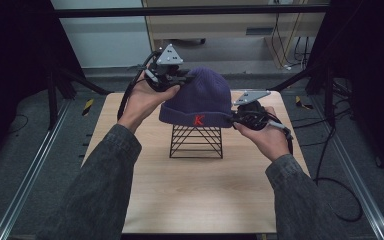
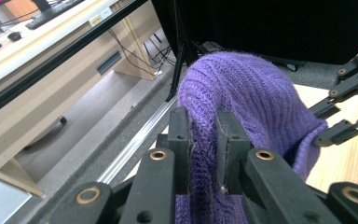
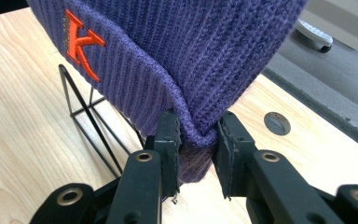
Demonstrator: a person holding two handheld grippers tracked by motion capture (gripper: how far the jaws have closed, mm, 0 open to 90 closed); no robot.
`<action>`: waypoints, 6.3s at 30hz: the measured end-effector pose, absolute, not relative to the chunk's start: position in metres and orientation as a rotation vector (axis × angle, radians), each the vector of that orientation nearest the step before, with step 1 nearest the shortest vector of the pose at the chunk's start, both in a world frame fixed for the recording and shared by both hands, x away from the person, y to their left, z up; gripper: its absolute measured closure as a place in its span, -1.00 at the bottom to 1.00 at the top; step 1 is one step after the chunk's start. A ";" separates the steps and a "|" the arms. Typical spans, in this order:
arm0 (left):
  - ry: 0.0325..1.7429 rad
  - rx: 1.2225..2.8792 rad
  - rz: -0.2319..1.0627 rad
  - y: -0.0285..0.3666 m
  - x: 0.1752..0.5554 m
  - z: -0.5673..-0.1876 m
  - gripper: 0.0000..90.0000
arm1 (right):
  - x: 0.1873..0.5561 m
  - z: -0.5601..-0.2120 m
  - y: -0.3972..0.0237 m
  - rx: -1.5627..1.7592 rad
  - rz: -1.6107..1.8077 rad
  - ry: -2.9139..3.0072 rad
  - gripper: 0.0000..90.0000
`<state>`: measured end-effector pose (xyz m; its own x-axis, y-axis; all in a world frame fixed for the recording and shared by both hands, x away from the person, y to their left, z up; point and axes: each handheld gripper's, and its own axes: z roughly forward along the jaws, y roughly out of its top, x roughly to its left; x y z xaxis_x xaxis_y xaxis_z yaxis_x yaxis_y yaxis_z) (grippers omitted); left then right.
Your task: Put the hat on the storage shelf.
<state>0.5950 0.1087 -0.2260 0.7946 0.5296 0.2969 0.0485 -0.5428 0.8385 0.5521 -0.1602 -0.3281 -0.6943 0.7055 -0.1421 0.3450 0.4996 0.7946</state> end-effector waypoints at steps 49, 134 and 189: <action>0.462 2.106 0.638 0.113 0.592 -0.270 0.74 | 0.549 -0.359 -0.154 0.879 1.011 2.361 0.64; 0.542 2.152 0.498 0.130 0.576 -0.354 0.68 | 0.551 -0.435 -0.143 1.000 0.896 2.488 0.38; 0.687 2.197 0.545 0.164 0.479 -0.373 -0.87 | 0.470 -0.401 -0.150 1.013 1.136 2.272 -0.78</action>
